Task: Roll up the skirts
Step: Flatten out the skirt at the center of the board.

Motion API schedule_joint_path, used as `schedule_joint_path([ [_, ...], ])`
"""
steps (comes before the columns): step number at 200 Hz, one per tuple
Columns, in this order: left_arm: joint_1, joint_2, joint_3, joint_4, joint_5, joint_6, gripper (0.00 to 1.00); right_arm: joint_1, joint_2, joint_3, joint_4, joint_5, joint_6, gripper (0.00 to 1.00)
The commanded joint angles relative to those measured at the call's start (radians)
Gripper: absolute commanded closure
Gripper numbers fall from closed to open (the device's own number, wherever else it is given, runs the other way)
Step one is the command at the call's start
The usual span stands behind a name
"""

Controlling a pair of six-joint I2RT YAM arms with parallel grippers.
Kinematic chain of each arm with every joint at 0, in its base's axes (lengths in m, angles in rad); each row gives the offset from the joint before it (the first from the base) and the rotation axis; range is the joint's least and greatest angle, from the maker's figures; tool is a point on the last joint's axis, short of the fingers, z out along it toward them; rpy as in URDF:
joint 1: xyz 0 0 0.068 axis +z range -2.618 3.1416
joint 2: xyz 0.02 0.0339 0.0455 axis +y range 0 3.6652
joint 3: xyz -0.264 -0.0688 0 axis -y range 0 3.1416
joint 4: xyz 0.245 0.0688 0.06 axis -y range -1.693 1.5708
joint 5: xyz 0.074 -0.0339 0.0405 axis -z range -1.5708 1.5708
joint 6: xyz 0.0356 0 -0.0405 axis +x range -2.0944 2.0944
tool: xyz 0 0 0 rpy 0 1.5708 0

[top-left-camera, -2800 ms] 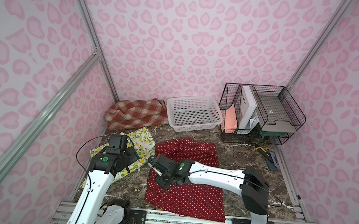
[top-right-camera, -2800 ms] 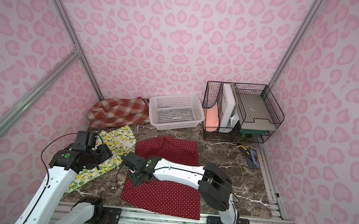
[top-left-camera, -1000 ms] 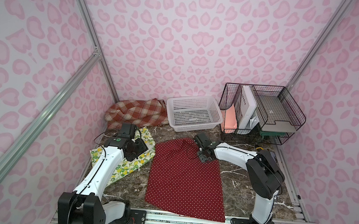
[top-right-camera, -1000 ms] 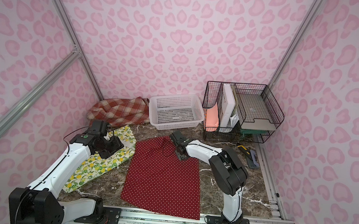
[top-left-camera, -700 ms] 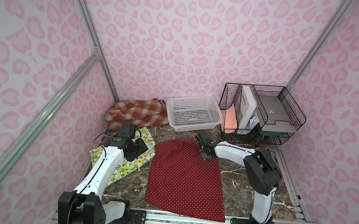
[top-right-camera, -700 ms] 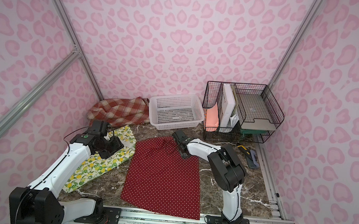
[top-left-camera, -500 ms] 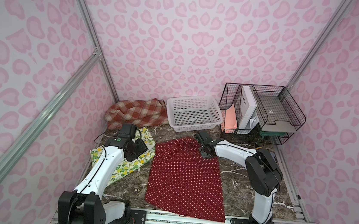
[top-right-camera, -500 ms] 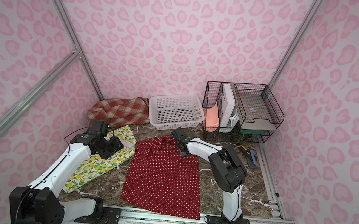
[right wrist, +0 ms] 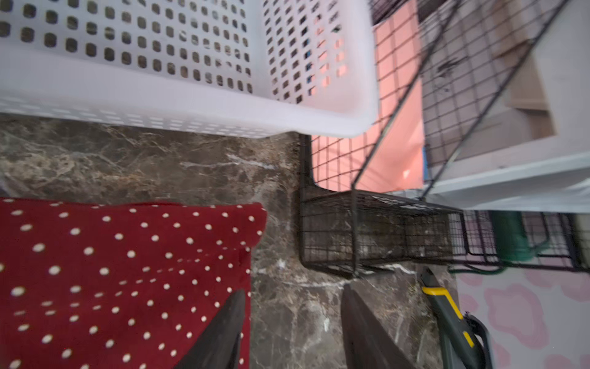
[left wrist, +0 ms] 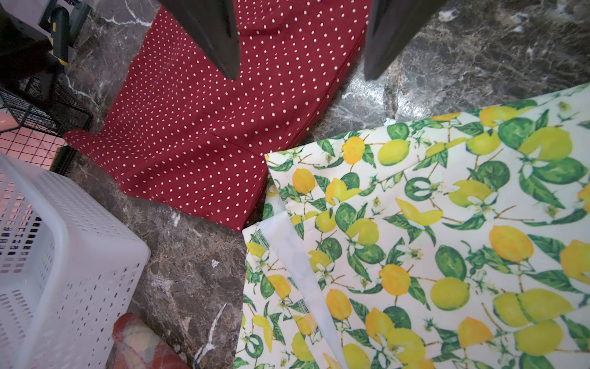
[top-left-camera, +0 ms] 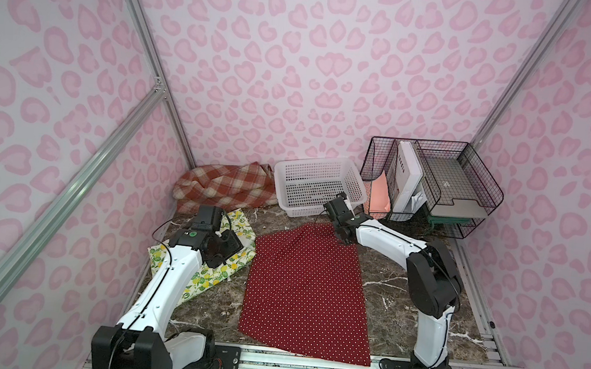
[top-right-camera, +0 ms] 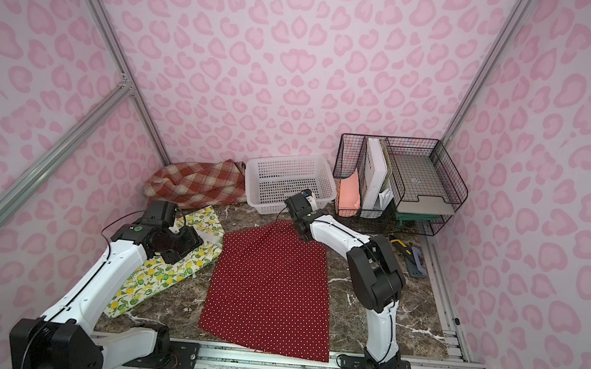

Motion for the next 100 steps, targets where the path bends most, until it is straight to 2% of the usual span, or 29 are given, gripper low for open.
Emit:
schedule_joint_path([
  [1, -0.007, -0.072, -0.055, -0.131, 0.042, -0.053, 0.32, 0.0, -0.114, -0.081, -0.079, -0.024, 0.101, 0.47],
  [28, -0.101, -0.22, -0.173, -0.285, 0.094, -0.145, 0.36, 0.03, -0.318, -0.275, -0.171, -0.226, 0.235, 0.47],
  [55, -0.212, -0.348, -0.242, -0.402, 0.09, -0.242, 0.32, 0.066, -0.438, -0.431, -0.266, -0.351, 0.359, 0.46],
  [78, -0.257, -0.399, -0.274, -0.491, 0.089, -0.282, 0.31, 0.098, -0.495, -0.532, -0.279, -0.469, 0.461, 0.46],
  [100, -0.295, -0.395, -0.308, -0.501, 0.108, -0.304, 0.32, 0.129, -0.529, -0.581, -0.301, -0.558, 0.546, 0.47],
])
